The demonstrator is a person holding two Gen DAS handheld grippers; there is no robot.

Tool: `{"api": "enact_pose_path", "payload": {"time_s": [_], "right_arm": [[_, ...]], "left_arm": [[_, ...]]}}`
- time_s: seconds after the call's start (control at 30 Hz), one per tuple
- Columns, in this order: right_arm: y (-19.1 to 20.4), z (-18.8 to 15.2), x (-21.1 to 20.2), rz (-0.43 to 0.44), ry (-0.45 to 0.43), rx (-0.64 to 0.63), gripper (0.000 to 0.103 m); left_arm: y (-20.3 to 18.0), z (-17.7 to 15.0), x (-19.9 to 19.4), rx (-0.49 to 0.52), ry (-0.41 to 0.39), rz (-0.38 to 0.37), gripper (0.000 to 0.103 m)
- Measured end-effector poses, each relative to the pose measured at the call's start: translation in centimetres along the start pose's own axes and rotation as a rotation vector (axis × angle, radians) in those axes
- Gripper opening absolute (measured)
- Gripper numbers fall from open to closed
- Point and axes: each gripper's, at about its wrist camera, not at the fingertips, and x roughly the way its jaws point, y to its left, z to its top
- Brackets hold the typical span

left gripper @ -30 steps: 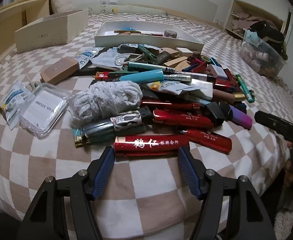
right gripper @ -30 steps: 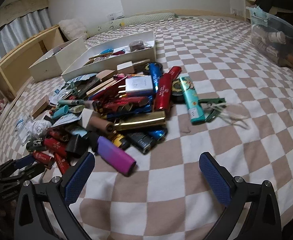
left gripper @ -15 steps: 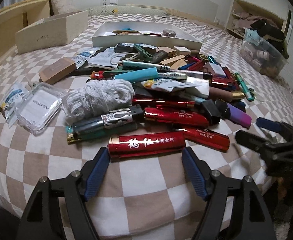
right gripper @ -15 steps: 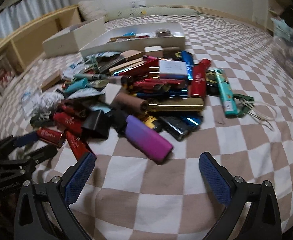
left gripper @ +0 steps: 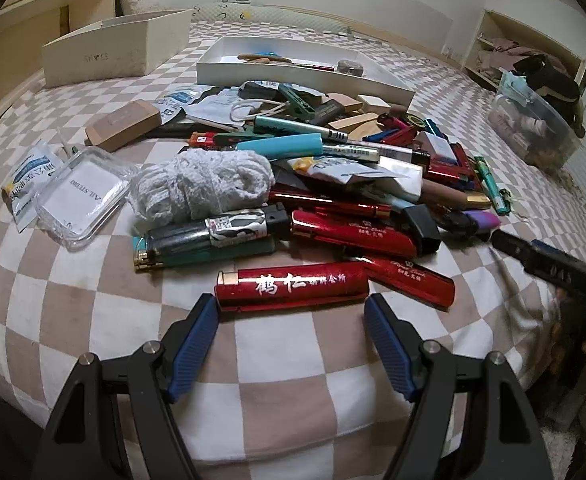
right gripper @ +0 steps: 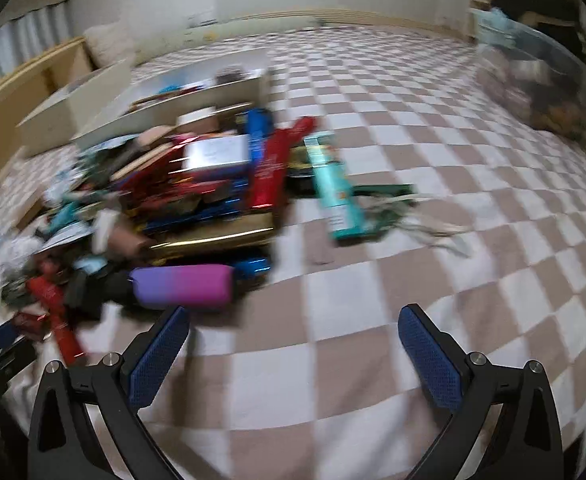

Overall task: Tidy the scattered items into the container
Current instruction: 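Move the left tool to the red printed lighter while the right tool approaches the purple-pink lighter, then grasp the red printed lighter with the left tool while the right tool grasps the purple-pink lighter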

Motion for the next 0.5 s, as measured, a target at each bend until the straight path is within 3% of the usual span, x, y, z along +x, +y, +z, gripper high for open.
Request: {"api": "enact_pose_path", "payload": {"time_s": [0.13, 0.2, 0.33, 0.5], "right_arm": [[-1.7, 0.6, -0.1, -0.017, -0.006, 0.054, 0.103], [-1.4, 0.5, -0.5, 0.021, -0.010, 0.049, 0.103], [1.4, 0.0, -1.2, 0.114, -0.027, -0.037, 0.103], [4.6, -0.3, -1.2, 0.162, -0.037, -0.111, 0.103]], "left_arm": [[0.0, -0.1, -0.1, -0.013, 0.002, -0.010, 0.078], [-0.2, -0.1, -0.1, -0.017, 0.000, -0.008, 0.078], [-0.4, 0.2, 0.4, -0.020, 0.001, 0.004, 0.079], [-0.1, 0.5, 0.7, -0.025, -0.004, 0.006, 0.078]]}}
